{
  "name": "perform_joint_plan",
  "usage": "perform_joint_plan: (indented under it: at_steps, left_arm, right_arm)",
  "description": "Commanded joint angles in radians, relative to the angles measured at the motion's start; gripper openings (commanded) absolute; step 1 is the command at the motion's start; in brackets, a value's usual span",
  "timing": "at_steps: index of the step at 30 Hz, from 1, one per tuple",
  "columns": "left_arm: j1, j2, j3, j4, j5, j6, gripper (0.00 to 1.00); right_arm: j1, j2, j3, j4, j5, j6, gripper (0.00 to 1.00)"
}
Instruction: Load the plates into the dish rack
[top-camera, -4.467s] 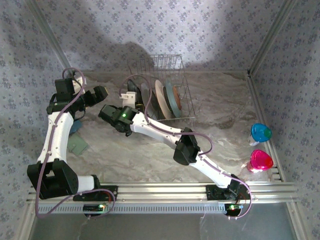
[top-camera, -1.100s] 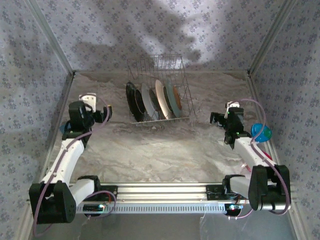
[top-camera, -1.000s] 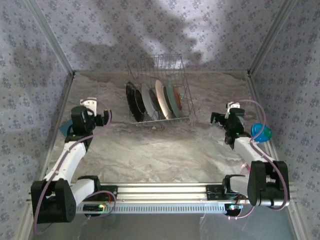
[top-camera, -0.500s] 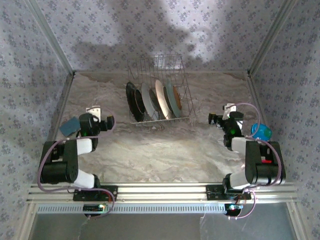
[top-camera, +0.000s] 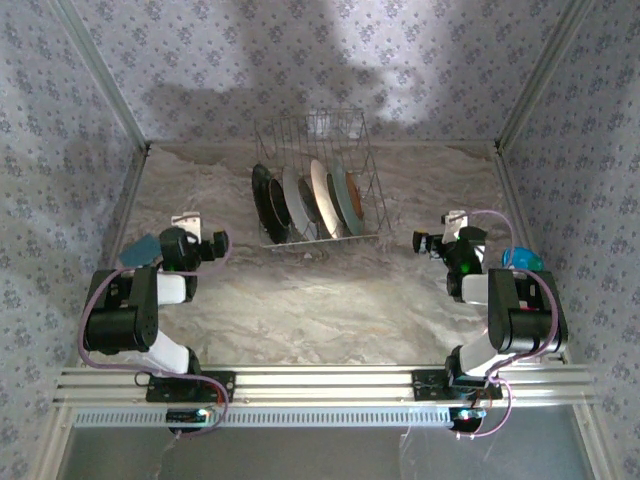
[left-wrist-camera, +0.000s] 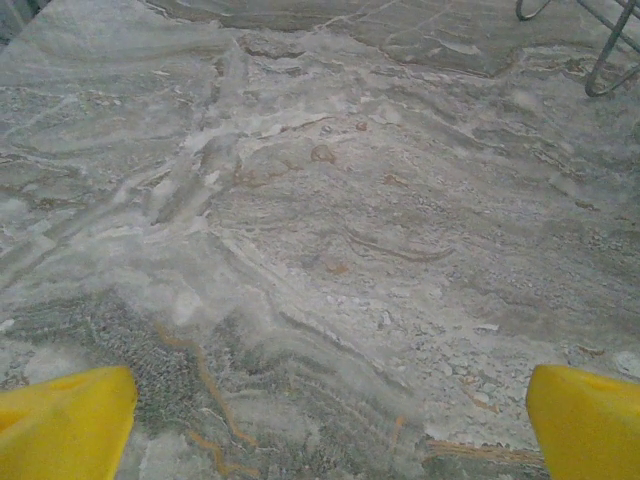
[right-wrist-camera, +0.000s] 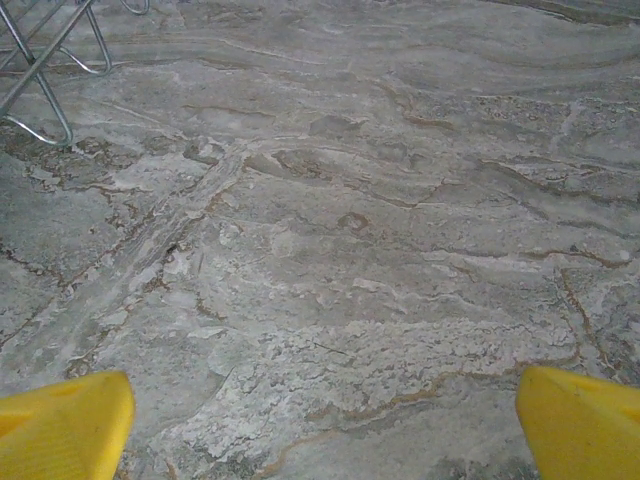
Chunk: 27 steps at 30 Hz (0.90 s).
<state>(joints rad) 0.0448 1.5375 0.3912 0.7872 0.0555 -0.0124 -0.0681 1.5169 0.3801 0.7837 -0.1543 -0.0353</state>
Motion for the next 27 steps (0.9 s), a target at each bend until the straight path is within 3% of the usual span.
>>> perform_joint_plan:
  at_steps: [1, 27]
  left_arm:
    - [-0.005, -0.003, 0.023, 0.024, -0.021, -0.009, 0.99]
    - [-0.008, -0.003, 0.023, 0.024, -0.026, -0.01, 0.99]
  right_arm:
    - [-0.008, 0.0, 0.001, 0.032, -0.016, -0.016, 1.0]
    - [0.007, -0.001, 0.002, 0.029, 0.005, -0.026, 1.0]
